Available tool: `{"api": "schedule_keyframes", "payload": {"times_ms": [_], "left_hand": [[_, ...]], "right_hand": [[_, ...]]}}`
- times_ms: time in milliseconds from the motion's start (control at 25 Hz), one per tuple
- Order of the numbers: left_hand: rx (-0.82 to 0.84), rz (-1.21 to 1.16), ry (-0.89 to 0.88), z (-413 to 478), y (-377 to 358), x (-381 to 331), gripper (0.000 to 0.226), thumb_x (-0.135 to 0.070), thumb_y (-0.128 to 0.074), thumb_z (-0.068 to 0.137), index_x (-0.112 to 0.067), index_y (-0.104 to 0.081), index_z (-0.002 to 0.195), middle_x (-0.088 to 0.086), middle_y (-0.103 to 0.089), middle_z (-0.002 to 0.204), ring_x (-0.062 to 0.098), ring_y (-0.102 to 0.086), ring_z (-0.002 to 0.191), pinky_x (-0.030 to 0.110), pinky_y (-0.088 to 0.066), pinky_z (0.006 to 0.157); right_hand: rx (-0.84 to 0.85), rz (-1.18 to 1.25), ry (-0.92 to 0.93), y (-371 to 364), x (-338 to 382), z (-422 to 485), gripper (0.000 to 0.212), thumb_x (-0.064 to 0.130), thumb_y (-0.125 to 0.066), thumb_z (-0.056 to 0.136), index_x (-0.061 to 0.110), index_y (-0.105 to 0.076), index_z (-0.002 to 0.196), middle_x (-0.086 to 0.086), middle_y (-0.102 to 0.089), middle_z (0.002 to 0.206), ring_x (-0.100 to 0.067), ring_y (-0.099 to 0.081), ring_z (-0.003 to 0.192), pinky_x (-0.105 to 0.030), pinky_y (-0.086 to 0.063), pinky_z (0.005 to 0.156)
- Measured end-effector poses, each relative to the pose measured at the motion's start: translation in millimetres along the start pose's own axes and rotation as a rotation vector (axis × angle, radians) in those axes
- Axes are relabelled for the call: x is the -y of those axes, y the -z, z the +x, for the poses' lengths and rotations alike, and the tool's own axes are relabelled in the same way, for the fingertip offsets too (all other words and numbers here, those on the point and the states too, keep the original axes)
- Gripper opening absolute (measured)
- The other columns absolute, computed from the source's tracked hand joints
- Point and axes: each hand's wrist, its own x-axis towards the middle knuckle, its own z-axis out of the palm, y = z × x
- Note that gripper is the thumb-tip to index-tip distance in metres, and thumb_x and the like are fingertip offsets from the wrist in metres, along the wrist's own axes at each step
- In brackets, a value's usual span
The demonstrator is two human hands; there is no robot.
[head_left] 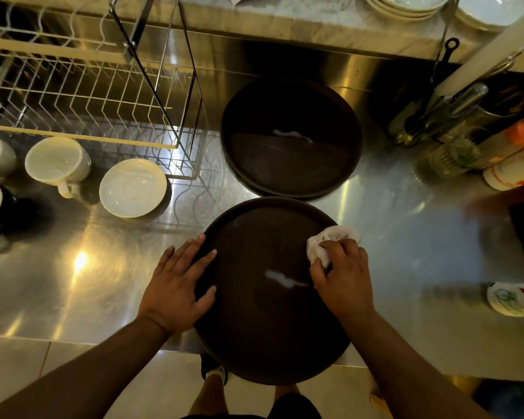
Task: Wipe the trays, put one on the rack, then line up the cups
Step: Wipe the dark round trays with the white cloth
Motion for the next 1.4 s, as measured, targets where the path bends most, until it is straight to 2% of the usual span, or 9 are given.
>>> {"api": "schedule_keyframes", "payload": {"times_ms": [160,320,520,640,760,840,920,1040,1400], "left_hand": [[0.002,0.001,-0.006,0,-2,2,0.074,-0.058,-0.051,0.089,-0.027,-0.042,0.156,0.003,-0.017,0.173,0.023,-0.022,0.156,0.045,-0.005,0.129],[0.006,0.004,-0.002,0,-2,2,0.075,-0.059,-0.051,0.088,-0.027,-0.043,0.156,0.003,-0.017,0.173,0.024,-0.022,0.156,0.044,-0.002,0.129],[-0.007,-0.002,-0.013,0,-3,3,0.075,-0.058,-0.052,0.088,-0.027,-0.042,0.156,0.003,-0.017,0.173,0.023,-0.022,0.157,0.046,-0.005,0.129],[-0.022,-0.005,-0.018,1,-4,3,0.076,-0.057,-0.053,0.087,-0.027,-0.043,0.155,0.003,-0.019,0.172,0.023,-0.022,0.156,0.045,-0.005,0.129],[-0.032,-0.021,-0.026,1,-5,4,0.075,-0.058,-0.049,0.088,-0.026,-0.044,0.155,0.007,-0.024,0.171,0.026,-0.027,0.155,0.050,-0.012,0.127],[-0.039,-0.032,-0.036,1,-6,4,0.074,-0.057,-0.045,0.089,-0.025,-0.041,0.156,0.008,-0.025,0.170,0.027,-0.028,0.154,0.052,-0.016,0.126],[-0.054,-0.034,-0.042,1,-7,5,0.074,-0.057,-0.045,0.088,-0.024,-0.041,0.155,0.008,-0.027,0.170,0.027,-0.029,0.154,0.052,-0.017,0.126],[-0.057,-0.024,-0.031,1,-9,5,0.073,-0.060,-0.047,0.089,-0.029,-0.043,0.154,0.007,-0.027,0.170,0.024,-0.027,0.155,0.049,-0.014,0.127],[-0.086,-0.020,-0.046,2,-6,4,0.068,-0.050,-0.052,0.087,-0.022,-0.053,0.149,0.008,-0.032,0.168,0.029,-0.032,0.152,0.054,-0.019,0.126]], "right_hand": [[-0.038,0.084,-0.048,-6,9,1,0.037,0.034,-0.067,0.089,0.017,-0.062,0.122,-0.010,-0.058,0.126,-0.027,-0.052,0.111,-0.038,-0.048,0.087],[-0.012,0.113,0.002,-10,24,4,0.037,0.041,-0.056,0.087,0.019,-0.061,0.116,-0.009,-0.058,0.122,-0.027,-0.052,0.111,-0.039,-0.050,0.089],[0.050,0.147,0.099,-21,54,7,0.034,0.042,-0.058,0.085,0.025,-0.062,0.115,-0.004,-0.055,0.119,-0.022,-0.049,0.111,-0.034,-0.045,0.092],[0.096,0.120,0.239,-32,89,6,0.036,0.040,-0.059,0.083,0.022,-0.067,0.113,-0.008,-0.060,0.116,-0.025,-0.051,0.108,-0.039,-0.048,0.093],[0.173,0.088,0.453,-47,129,-4,0.042,0.038,-0.057,0.082,0.016,-0.068,0.115,-0.010,-0.065,0.109,-0.030,-0.055,0.100,-0.049,-0.051,0.090],[0.229,0.054,0.542,-53,148,-10,0.047,0.040,-0.056,0.083,0.014,-0.066,0.121,-0.011,-0.066,0.106,-0.033,-0.057,0.093,-0.050,-0.049,0.086],[0.209,0.028,0.574,-54,149,-8,0.047,0.042,-0.057,0.083,0.015,-0.065,0.122,-0.011,-0.065,0.109,-0.033,-0.056,0.095,-0.050,-0.048,0.085],[0.166,-0.062,0.556,-51,133,-1,0.051,0.050,-0.063,0.080,0.023,-0.064,0.123,-0.011,-0.061,0.120,-0.036,-0.052,0.109,-0.052,-0.043,0.093],[0.261,-0.117,0.579,-42,104,-2,0.041,0.045,-0.066,0.076,0.022,-0.066,0.111,-0.008,-0.064,0.105,-0.031,-0.058,0.092,-0.048,-0.052,0.077]]}}
